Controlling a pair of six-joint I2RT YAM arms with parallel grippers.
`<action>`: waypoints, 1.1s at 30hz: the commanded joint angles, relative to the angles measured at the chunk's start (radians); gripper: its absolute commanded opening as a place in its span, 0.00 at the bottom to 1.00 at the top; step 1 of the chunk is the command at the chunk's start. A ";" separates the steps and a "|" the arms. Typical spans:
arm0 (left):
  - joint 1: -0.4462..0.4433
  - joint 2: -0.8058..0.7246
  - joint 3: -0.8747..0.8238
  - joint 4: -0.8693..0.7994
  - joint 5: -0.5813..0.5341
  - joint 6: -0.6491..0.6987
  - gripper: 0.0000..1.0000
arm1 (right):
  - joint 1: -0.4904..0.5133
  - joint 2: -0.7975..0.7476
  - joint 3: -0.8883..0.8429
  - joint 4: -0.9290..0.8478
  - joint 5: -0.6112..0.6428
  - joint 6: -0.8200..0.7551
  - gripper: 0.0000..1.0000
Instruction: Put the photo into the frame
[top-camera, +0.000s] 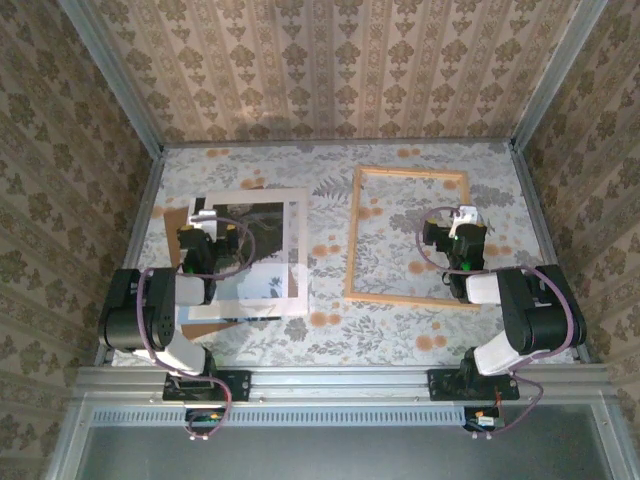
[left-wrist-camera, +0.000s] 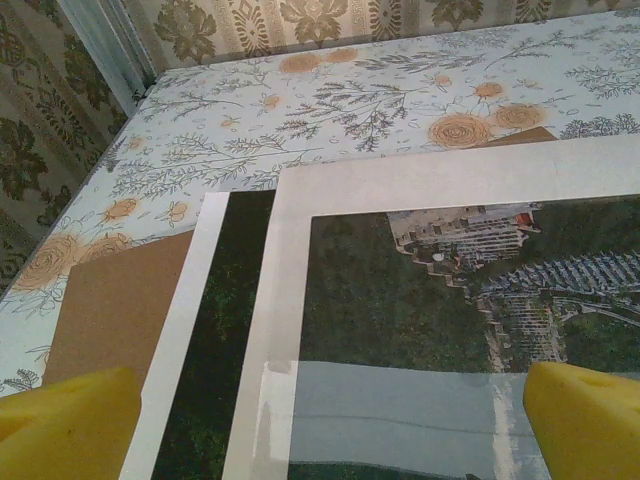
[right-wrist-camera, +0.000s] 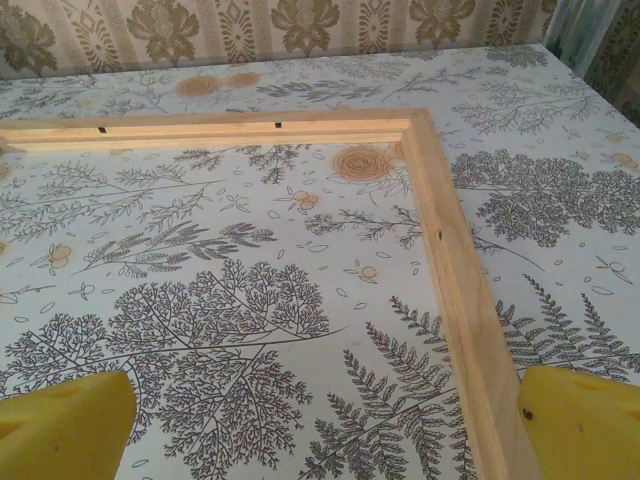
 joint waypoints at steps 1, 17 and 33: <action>-0.004 0.000 0.017 0.013 0.018 0.014 1.00 | 0.004 -0.002 0.014 0.012 -0.013 -0.016 1.00; 0.020 -0.002 0.026 -0.005 0.017 -0.015 1.00 | 0.003 -0.002 0.017 0.011 -0.016 -0.015 1.00; 0.023 -0.038 -0.003 0.024 -0.036 -0.041 1.00 | 0.011 -0.039 0.021 -0.024 0.047 -0.002 1.00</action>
